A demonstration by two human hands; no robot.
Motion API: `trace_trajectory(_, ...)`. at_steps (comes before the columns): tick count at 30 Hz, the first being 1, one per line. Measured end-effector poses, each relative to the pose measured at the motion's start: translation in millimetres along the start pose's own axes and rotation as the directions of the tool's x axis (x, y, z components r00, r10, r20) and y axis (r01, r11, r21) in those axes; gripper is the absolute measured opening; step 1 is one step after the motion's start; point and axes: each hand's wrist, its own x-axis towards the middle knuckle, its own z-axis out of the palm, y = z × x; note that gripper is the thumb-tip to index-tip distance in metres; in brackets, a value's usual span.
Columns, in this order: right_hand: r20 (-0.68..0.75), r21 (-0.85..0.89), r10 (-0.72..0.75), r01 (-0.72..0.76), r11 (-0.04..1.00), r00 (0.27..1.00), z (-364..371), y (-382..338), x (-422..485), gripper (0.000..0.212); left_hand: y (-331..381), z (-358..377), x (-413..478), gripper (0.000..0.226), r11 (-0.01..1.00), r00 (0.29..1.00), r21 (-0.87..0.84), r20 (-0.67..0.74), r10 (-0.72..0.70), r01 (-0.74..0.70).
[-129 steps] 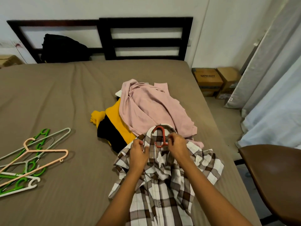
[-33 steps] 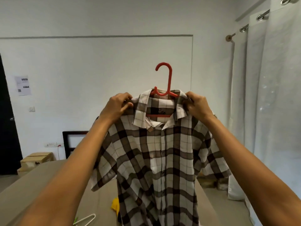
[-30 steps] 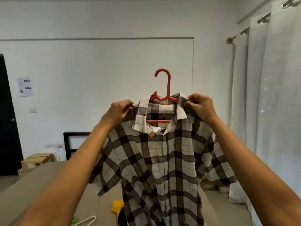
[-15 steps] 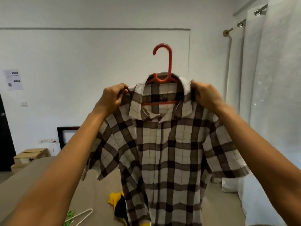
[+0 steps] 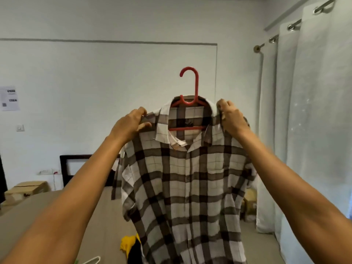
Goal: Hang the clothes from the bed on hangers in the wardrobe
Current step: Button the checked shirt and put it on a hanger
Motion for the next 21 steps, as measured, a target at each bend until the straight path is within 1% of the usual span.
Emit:
trace_trajectory(2,0.011,0.008,-0.012,0.012,1.000,1.000,-6,13,9,0.034,-10,-7,-4,0.041,0.998,0.994,0.065,0.105,0.011,-0.018)
trace_trajectory(5,0.120,0.047,-0.027,0.022,0.999,0.992,-16,22,16,0.039,-12,-17,1,0.037,0.996,0.940,0.047,0.336,0.060,-0.080)
trace_trajectory(6,0.106,0.030,-0.016,0.013,0.999,0.994,-17,24,18,0.038,-8,-21,5,0.036,0.993,0.926,0.051,0.368,0.082,-0.108)
trace_trajectory(7,0.058,0.003,-0.010,0.010,1.000,0.998,-18,24,19,0.036,-5,-23,9,0.034,0.991,0.926,0.059,0.366,0.093,-0.123)
trace_trajectory(8,0.004,-0.021,-0.013,0.013,1.000,1.000,-17,25,19,0.033,-4,-25,11,0.033,0.988,0.935,0.075,0.341,0.101,-0.134)
trace_trajectory(9,-0.019,-0.023,-0.007,0.007,1.000,1.000,-17,23,17,0.031,-4,-26,13,0.033,0.986,0.945,0.115,0.316,0.082,-0.124)
trace_trajectory(10,-0.006,0.001,0.008,-0.008,1.000,1.000,-16,20,15,0.031,-3,-26,13,0.034,0.978,0.951,0.194,0.309,0.020,-0.083)
trace_trajectory(11,0.027,0.026,0.026,-0.027,0.999,0.999,-14,16,12,0.031,0,-25,12,0.038,0.935,0.940,0.353,0.325,-0.105,-0.018)
trace_trajectory(12,0.039,0.047,0.034,-0.036,0.998,0.999,-11,16,10,0.032,4,-21,10,0.045,0.860,0.909,0.509,0.336,-0.245,0.044)
trace_trajectory(13,0.028,0.055,0.038,-0.039,0.998,0.999,-7,16,6,0.031,10,-14,8,0.054,0.824,0.882,0.558,0.337,-0.331,0.096)
trace_trajectory(14,0.013,0.061,0.035,-0.036,0.998,0.999,-3,17,4,0.031,17,-4,9,0.059,0.859,0.882,0.495,0.339,-0.326,0.128)
trace_trajectory(15,0.014,0.071,0.040,-0.041,0.997,0.999,0,16,0,0.032,24,7,11,0.057,0.932,0.901,0.330,0.343,-0.265,0.148)
trace_trajectory(16,0.026,0.088,0.045,-0.047,0.995,0.999,2,16,-2,0.033,31,17,13,0.047,0.980,0.932,0.139,0.315,-0.181,0.144)
trace_trajectory(17,0.040,0.097,0.050,-0.053,0.994,0.998,4,16,-4,0.035,36,25,13,0.032,0.993,0.956,0.003,0.270,-0.113,0.117)
trace_trajectory(18,0.045,0.108,0.052,-0.057,0.993,0.998,6,17,-5,0.036,41,31,14,0.018,0.994,0.974,-0.066,0.215,-0.074,0.090)
trace_trajectory(19,0.047,0.120,0.060,-0.065,0.991,0.997,5,19,-7,0.035,43,37,15,0.012,0.992,0.985,-0.093,0.160,-0.068,0.083)
trace_trajectory(21,0.028,0.181,0.059,-0.063,0.981,0.998,-2,25,-10,0.028,48,44,13,0.012,0.990,0.995,-0.115,0.069,-0.073,0.081)
